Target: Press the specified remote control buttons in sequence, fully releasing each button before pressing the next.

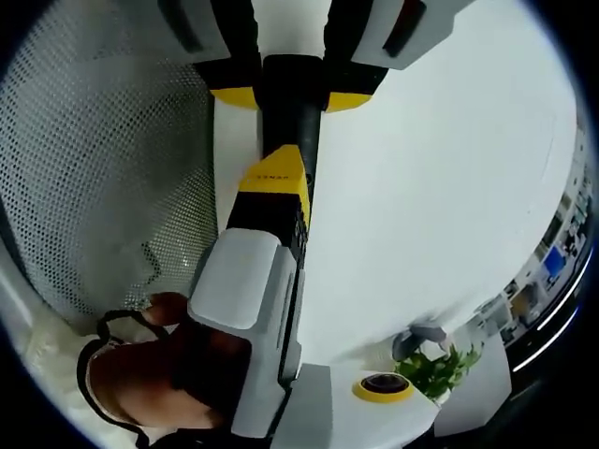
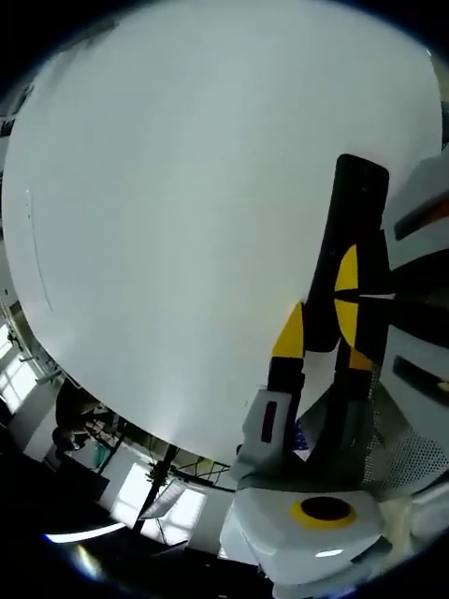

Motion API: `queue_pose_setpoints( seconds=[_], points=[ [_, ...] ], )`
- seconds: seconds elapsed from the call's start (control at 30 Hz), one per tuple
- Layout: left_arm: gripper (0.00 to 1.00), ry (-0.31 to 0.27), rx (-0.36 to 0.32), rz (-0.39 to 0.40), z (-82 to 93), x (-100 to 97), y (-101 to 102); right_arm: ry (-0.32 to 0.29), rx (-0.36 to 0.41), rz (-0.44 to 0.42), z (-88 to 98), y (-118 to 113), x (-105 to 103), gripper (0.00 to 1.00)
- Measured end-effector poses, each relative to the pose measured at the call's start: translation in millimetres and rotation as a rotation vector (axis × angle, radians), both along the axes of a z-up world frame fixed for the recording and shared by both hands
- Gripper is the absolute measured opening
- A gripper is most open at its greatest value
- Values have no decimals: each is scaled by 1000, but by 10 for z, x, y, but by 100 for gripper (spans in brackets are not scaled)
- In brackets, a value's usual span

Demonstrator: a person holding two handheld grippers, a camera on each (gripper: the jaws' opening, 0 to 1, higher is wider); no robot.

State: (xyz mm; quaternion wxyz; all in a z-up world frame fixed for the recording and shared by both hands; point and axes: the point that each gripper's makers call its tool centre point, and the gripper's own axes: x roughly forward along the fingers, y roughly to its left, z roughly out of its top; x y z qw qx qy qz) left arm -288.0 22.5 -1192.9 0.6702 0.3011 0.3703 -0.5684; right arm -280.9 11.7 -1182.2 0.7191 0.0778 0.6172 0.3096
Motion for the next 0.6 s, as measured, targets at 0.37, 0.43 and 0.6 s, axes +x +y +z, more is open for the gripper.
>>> queue_pose_setpoints(
  seconds=[0.37,0.43,0.6],
  points=[
    [24,1,0,-1,-1,0,1,5,-5,20,-31,21,3,0],
    [24,0,1,-2,0,-1,1,5,-5,22,-33,22,5,0],
    [24,-1,2,-4,-1,2,0,17,0,10,-35,21,6,0]
  ],
)
